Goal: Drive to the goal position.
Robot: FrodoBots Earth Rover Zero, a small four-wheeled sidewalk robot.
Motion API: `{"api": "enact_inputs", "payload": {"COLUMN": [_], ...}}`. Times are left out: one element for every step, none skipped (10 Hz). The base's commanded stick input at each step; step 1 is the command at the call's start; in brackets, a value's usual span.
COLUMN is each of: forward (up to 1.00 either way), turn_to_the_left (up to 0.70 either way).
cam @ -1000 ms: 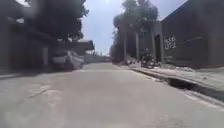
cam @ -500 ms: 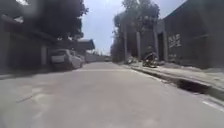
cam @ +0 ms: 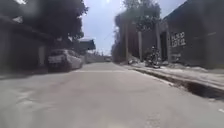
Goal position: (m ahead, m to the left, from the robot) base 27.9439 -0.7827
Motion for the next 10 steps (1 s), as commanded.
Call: {"api": "enact_inputs", "payload": {"forward": [0.7, 0.7, 0.7, 0.7, 0.7, 0.7, 0.7, 0.7, 0.7, 0.7], "turn_to_the_left": [0.0, 0.0, 0.0, 0.0, 0.0, 0.0, 0.0, 0.0, 0.0, 0.0]}}
